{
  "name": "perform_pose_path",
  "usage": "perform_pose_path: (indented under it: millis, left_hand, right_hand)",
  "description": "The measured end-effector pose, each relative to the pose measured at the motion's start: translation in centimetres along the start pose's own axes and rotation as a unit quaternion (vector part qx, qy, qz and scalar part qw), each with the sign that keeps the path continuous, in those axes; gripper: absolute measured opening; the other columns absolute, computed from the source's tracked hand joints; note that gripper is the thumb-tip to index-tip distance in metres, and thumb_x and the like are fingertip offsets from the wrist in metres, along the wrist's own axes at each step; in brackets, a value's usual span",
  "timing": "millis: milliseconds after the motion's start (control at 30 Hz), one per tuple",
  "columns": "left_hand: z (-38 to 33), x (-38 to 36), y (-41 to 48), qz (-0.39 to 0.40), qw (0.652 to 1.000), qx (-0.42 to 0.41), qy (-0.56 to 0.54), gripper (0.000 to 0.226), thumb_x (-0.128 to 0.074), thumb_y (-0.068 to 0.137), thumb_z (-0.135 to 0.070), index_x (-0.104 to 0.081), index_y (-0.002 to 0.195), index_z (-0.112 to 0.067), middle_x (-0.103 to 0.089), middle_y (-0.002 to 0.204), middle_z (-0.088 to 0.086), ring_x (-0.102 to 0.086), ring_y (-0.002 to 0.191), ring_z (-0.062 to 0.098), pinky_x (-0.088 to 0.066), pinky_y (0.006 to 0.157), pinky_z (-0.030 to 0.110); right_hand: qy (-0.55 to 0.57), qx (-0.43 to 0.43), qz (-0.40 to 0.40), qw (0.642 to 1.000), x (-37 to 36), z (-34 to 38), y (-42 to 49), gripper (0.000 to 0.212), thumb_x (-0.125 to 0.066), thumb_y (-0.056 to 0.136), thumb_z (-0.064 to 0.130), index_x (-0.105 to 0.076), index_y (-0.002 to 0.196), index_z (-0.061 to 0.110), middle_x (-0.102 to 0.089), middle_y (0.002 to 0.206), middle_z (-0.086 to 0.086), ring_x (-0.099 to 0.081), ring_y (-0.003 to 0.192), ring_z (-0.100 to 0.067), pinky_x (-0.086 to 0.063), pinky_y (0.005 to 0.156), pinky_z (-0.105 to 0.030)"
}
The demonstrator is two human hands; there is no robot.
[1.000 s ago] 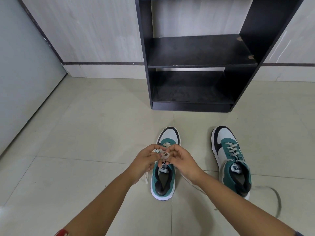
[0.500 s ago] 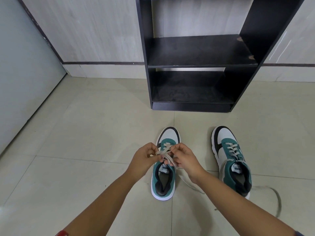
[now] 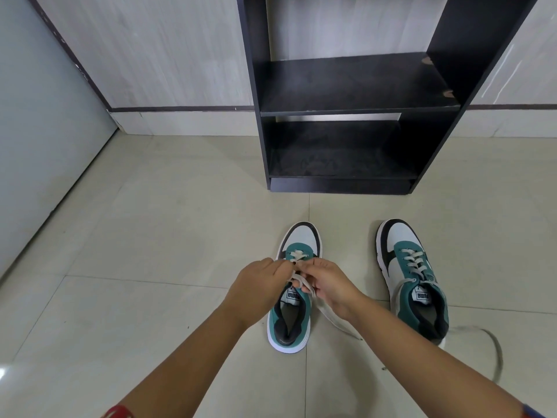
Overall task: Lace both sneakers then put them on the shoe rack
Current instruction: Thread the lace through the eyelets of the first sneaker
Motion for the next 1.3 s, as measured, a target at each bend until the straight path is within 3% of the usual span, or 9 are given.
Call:
perform_pose_path:
  millis: [67,200,433,500,567,700,1000,1167,1300]
  left_hand:
    - [-0.4,0.4,0.3,0.016,0.985,0.149,-0.090,0.018,-0.065,0.080,-0.012,-0.047,0.080,-0.012,-0.066,0.075,0.003,-0.052,0.058,0.020,-0.042,0.048,0.027]
    - [0.0,0.6,1.2,0.051,0.873,0.391,-0.288,0.015,-0.065,0.078,-0.015,-0.051,0.074,-0.012,-0.063,0.073,0.003,-0.056,0.067,0.022,-0.041,0.059,0.031]
    - [0.0,1.8,2.5,0.159,0.761,0.471,-0.417,0.021,-0.069,0.073,-0.008,-0.048,0.072,-0.012,-0.052,0.071,0.003,-0.042,0.060,0.014,-0.032,0.054,0.026]
    - [0.0,2.0,2.4,0.165,0.718,0.495,-0.460,0.021,-0.068,0.075,-0.006,-0.047,0.072,-0.011,-0.048,0.067,0.003,-0.036,0.055,0.013,-0.026,0.047,0.023]
    - [0.1,2.1,2.2,0.152,0.681,0.515,-0.498,0.022,-0.067,0.077,-0.005,-0.047,0.071,-0.012,-0.048,0.066,0.004,-0.034,0.052,0.012,-0.023,0.045,0.021]
    - [0.1,1.8,1.6,0.138,0.649,0.534,-0.524,0.020,-0.066,0.078,-0.006,-0.049,0.072,-0.013,-0.051,0.069,0.005,-0.035,0.051,0.011,-0.025,0.045,0.021]
    - [0.5,1.8,0.7,0.062,0.607,0.550,-0.570,0.016,-0.063,0.085,-0.018,-0.053,0.074,-0.015,-0.058,0.077,0.000,-0.049,0.068,0.013,-0.038,0.058,0.023]
    - [-0.4,2.1,0.1,0.087,0.460,0.539,-0.700,0.019,-0.054,0.091,-0.016,-0.059,0.075,-0.009,-0.063,0.058,0.001,-0.057,0.045,0.010,-0.047,0.045,0.019]
    - [-0.3,2.0,0.3,0.125,0.507,0.543,-0.658,0.015,-0.055,0.091,-0.019,-0.059,0.079,-0.012,-0.064,0.056,-0.002,-0.057,0.047,0.008,-0.047,0.048,0.020]
  right_hand:
    - [0.040,0.020,0.007,0.999,0.0,-0.2,-0.2,0.023,-0.047,0.097,0.013,-0.053,0.075,0.009,-0.064,0.062,-0.007,-0.060,0.054,-0.014,-0.045,0.054,-0.020]
    - [0.077,0.048,-0.001,0.996,0.0,-1.1,-0.5,0.027,-0.050,0.096,0.016,-0.056,0.070,0.011,-0.060,0.064,-0.006,-0.056,0.059,-0.016,-0.047,0.058,-0.020]
    - [0.009,0.147,-0.015,0.989,0.3,-2.2,-0.7,0.017,-0.064,0.084,0.014,-0.064,0.068,0.020,-0.064,0.085,-0.006,-0.058,0.086,-0.020,-0.045,0.093,-0.034]
    - [-0.118,0.229,-0.108,0.960,0.6,-2.5,-1.6,0.015,-0.066,0.084,0.018,-0.060,0.070,0.017,-0.058,0.089,-0.009,-0.057,0.083,-0.009,-0.044,0.085,-0.014]
    - [-0.194,0.278,-0.170,0.925,0.7,-2.7,-2.7,0.028,-0.065,0.085,0.032,-0.054,0.068,0.013,-0.055,0.078,-0.011,-0.050,0.067,-0.008,-0.041,0.066,-0.015]
    - [-0.262,0.185,-0.084,0.943,-0.1,-3.4,-2.9,0.043,-0.060,0.081,0.054,-0.053,0.064,0.016,-0.051,0.057,0.004,-0.044,0.057,-0.009,-0.039,0.059,-0.026]
    - [-0.134,0.172,-0.145,0.965,1.0,-3.9,-3.1,0.019,-0.069,0.081,0.015,-0.065,0.064,0.008,-0.053,0.057,0.001,-0.044,0.054,-0.012,-0.040,0.056,-0.025]
    - [0.021,0.087,-0.098,0.991,1.5,-4.2,-3.9,0.020,-0.056,0.086,0.000,-0.062,0.069,0.008,-0.050,0.052,0.001,-0.038,0.048,-0.010,-0.035,0.054,-0.021]
    - [0.095,0.040,-0.048,0.994,1.0,-3.8,-3.8,0.013,-0.056,0.084,0.008,-0.061,0.074,0.014,-0.050,0.061,0.000,-0.044,0.055,-0.012,-0.041,0.061,-0.024]
Point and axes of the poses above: each hand's wrist, its own y-axis towards the middle knuckle, its own x-axis out of the back of the hand, z = x × y, the point moved 1 cm from there along y, towards the middle knuckle
